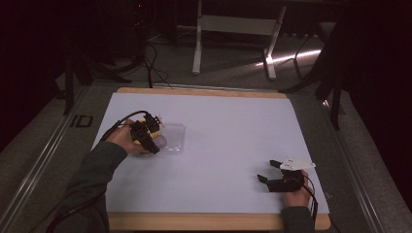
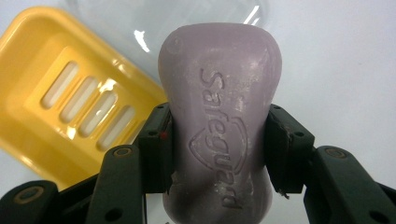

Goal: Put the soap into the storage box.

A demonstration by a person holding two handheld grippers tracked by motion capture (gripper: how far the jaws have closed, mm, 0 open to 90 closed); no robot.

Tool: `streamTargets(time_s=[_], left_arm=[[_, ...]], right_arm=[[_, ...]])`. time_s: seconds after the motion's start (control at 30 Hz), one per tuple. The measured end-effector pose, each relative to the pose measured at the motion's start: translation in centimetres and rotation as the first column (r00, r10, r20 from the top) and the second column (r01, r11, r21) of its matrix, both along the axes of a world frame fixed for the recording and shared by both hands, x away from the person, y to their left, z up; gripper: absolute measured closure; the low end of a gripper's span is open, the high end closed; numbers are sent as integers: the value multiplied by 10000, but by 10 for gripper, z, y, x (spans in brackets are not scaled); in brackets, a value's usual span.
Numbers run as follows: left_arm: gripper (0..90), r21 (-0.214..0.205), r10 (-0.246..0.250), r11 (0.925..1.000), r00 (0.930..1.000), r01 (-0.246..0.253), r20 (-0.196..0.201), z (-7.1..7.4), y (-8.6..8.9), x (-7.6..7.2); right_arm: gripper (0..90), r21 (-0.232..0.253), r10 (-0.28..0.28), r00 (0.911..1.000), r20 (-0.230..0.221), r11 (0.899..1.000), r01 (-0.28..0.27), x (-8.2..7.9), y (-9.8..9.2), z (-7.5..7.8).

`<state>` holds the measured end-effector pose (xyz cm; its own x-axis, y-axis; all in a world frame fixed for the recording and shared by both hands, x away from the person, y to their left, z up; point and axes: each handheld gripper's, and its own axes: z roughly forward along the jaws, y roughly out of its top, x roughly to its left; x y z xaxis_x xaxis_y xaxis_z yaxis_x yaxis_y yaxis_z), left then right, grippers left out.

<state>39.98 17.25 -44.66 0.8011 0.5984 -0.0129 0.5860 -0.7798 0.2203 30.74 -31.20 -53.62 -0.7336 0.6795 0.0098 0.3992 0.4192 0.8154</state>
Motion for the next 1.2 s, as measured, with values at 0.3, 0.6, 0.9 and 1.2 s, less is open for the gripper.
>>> streamTargets(time_s=[0.3, 0.6, 0.9, 1.2], left_arm=[[499, 94, 690, 9976, 9974, -692, 199, 1, 3, 2], [500, -2, 1239, 9923, 9917, -1240, 341, 5, 5, 4], [499, -158, 1745, 9846, 9832, -1739, 540, 6, 9, 8], [499, -321, 2414, 9703, 9685, -2399, 610, 6, 15, 12]], right_arm=[[183, -6, 8, 10000, 24, 10000, -8, 0, 0, 0], [182, -10, 7, 10000, 29, 10000, -7, 0, 0, 0], [182, -17, 9, 10000, 26, 10000, -9, 0, 0, 0], [182, -29, 8, 10000, 40, 10000, -8, 0, 0, 0]])
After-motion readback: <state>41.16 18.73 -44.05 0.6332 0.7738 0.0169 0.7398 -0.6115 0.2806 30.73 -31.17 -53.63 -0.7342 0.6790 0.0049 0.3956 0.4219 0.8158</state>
